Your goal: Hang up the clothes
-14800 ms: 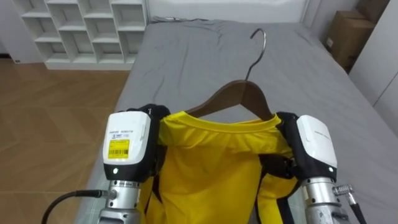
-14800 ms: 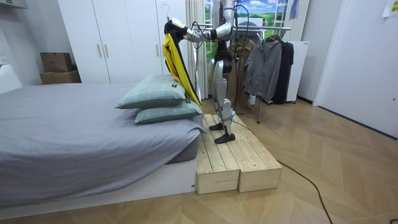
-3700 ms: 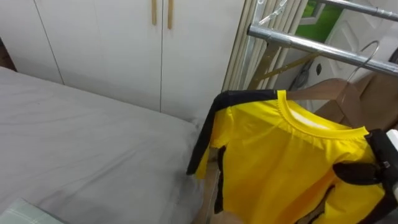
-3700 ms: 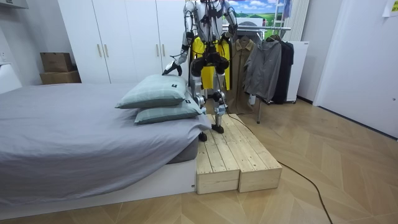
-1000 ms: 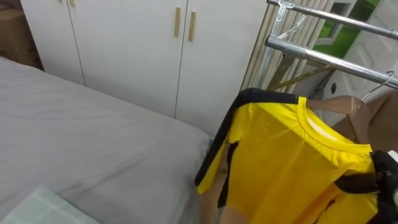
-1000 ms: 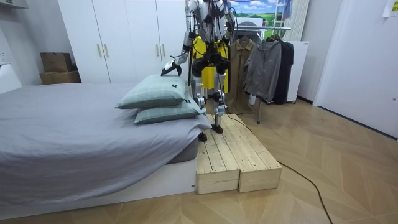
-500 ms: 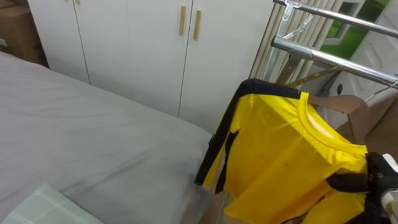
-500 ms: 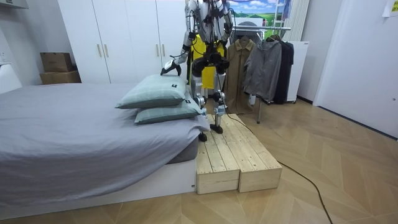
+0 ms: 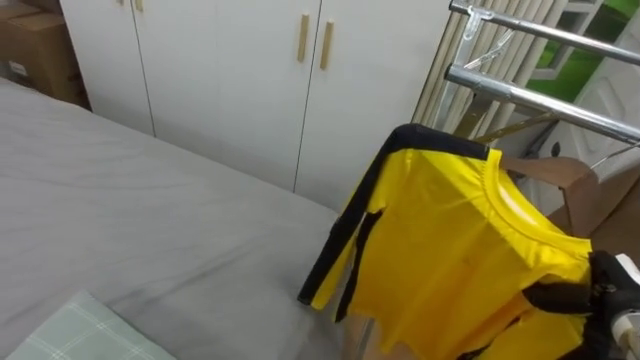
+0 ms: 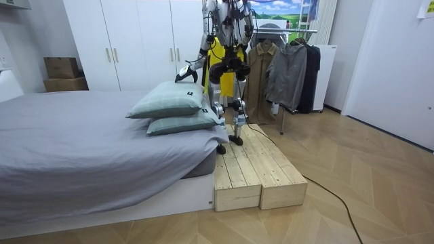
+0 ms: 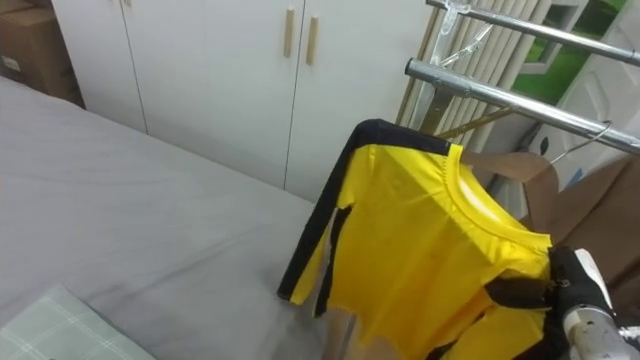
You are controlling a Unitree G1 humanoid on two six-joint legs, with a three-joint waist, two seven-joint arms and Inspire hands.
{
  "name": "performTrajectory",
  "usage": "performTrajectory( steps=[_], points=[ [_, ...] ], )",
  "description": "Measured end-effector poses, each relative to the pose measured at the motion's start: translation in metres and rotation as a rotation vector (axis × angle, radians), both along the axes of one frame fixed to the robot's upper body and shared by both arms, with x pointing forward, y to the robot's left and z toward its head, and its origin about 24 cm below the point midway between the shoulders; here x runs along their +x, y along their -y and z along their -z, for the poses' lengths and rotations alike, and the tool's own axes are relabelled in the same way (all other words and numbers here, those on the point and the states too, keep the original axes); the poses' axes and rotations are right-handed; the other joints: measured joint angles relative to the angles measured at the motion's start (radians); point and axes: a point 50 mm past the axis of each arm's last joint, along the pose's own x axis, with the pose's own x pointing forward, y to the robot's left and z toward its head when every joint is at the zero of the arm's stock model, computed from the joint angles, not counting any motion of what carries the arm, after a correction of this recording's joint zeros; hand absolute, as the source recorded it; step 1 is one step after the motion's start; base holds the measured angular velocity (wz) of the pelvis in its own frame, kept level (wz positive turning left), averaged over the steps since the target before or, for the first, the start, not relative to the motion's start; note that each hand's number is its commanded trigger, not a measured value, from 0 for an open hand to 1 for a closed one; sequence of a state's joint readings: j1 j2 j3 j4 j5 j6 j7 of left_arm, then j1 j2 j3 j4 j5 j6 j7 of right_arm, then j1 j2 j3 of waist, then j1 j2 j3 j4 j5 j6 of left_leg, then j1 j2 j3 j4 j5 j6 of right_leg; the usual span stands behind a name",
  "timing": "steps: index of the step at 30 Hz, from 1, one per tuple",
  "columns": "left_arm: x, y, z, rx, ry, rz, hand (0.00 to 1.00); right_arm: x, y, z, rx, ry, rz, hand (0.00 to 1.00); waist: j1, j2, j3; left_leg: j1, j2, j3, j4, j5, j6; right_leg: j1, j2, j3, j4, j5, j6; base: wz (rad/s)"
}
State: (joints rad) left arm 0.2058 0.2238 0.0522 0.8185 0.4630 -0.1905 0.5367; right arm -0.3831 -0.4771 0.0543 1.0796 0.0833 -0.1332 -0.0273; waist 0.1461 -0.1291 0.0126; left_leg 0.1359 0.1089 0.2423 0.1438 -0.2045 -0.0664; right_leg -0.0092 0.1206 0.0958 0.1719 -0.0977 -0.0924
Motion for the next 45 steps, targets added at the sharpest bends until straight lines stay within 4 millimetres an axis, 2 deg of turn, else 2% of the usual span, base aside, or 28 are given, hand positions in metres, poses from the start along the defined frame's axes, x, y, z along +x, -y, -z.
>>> performTrajectory(
  steps=[4, 9, 14, 28, 35, 45],
  points=[
    [-0.0013, 0.0004, 0.0010, -0.002, -0.005, -0.003, 0.00, -0.0067, 0.0035, 0.0073, 0.007, -0.057, 0.017, 0.00, 0.003, 0.007, 0.0035, -0.001, 0.000, -0.001, -0.001, 0.000, 0.000, 0.001, -0.001, 0.000, 0.001, 0.000, 0.000, 0.00],
    [-0.0020, 0.0007, 0.0018, -0.005, -0.009, -0.007, 0.00, -0.0067, 0.0040, 0.0068, 0.012, -0.054, 0.020, 0.00, 0.003, 0.007, 0.0021, -0.002, 0.001, -0.001, 0.000, 0.000, 0.000, 0.002, -0.004, 0.001, -0.003, -0.001, -0.001, 0.00],
    [-0.0038, 0.0004, 0.0037, -0.007, -0.021, -0.011, 0.00, -0.0068, 0.0042, 0.0069, 0.020, -0.056, 0.017, 0.00, 0.003, 0.001, -0.0009, -0.001, 0.001, -0.001, 0.000, 0.000, 0.000, 0.003, -0.005, 0.001, -0.003, -0.001, -0.001, 0.00],
    [-0.0035, 0.0001, 0.0045, -0.009, -0.025, -0.013, 0.00, -0.0077, 0.0044, 0.0080, 0.021, -0.063, 0.018, 0.00, 0.003, -0.008, -0.0013, 0.000, 0.000, -0.002, 0.001, 0.000, 0.000, 0.003, -0.006, 0.000, -0.002, -0.001, -0.001, 0.00],
    [-0.0042, -0.0018, 0.0043, -0.025, -0.014, -0.039, 0.00, -0.0089, 0.0048, 0.0092, 0.006, -0.067, 0.030, 0.00, 0.004, -0.018, 0.0042, 0.002, 0.000, 0.001, 0.001, 0.000, 0.000, 0.006, -0.006, -0.001, -0.004, -0.001, -0.001, 0.00],
    [-0.0027, -0.0020, 0.0046, -0.027, -0.014, -0.041, 0.00, -0.0076, 0.0050, 0.0076, 0.001, -0.054, 0.040, 0.00, 0.009, -0.018, 0.0020, -0.005, 0.000, 0.005, 0.001, 0.000, 0.000, -0.002, -0.006, 0.001, -0.001, -0.001, -0.001, 0.00]
  ],
)
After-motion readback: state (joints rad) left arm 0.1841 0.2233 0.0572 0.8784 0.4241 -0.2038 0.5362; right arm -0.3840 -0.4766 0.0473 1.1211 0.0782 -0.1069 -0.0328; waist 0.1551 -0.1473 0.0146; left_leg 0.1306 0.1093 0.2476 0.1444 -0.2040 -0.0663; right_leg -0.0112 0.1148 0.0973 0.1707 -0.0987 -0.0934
